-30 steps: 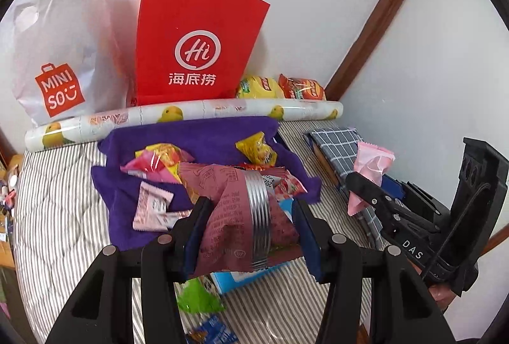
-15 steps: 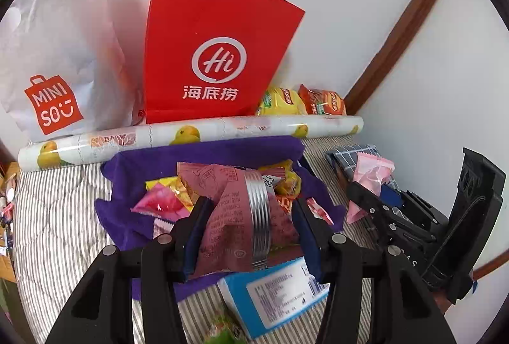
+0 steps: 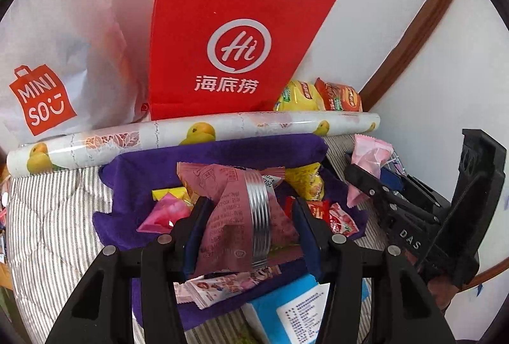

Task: Organize snacks
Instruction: 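Carry the peach packet and clipped pink bag over the purple towel, then open the right tool over the towel while the left tool releases the clipped bag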

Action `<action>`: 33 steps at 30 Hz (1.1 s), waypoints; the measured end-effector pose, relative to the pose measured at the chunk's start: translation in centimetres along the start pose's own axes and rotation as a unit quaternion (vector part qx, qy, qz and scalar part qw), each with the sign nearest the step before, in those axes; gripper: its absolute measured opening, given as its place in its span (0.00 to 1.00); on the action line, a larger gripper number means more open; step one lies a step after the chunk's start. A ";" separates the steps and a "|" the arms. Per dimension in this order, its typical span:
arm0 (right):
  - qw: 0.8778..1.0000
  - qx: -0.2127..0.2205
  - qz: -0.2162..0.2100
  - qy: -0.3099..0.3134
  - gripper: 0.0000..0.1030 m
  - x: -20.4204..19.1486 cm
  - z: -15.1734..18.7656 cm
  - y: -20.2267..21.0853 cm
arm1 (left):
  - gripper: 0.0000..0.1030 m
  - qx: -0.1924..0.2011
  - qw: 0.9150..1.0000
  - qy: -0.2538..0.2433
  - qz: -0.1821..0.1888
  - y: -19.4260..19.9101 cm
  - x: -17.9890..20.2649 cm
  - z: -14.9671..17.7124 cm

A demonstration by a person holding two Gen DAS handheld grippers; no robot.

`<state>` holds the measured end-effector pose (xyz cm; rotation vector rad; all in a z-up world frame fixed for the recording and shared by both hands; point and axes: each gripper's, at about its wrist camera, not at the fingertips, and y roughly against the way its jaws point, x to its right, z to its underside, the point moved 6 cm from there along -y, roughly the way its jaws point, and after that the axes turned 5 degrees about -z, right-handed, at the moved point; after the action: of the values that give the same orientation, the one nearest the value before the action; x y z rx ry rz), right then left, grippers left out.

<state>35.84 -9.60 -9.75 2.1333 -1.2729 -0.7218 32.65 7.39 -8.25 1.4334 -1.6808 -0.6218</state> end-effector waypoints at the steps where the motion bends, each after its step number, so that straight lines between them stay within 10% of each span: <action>1: 1.000 0.000 -0.003 -0.004 0.38 0.0 -0.1 -0.4 | 0.49 0.000 1.000 0.002 0.000 -0.1 -0.2 0.0; 33: 0.997 -0.072 -0.021 -0.010 0.38 0.6 2.7 -5.3 | 0.49 -0.024 0.999 0.026 0.009 -2.5 -2.0 0.1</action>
<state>37.43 -8.50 -15.43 2.0469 -1.1525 -0.8297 34.00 8.79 -10.78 1.3879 -1.6246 -0.6068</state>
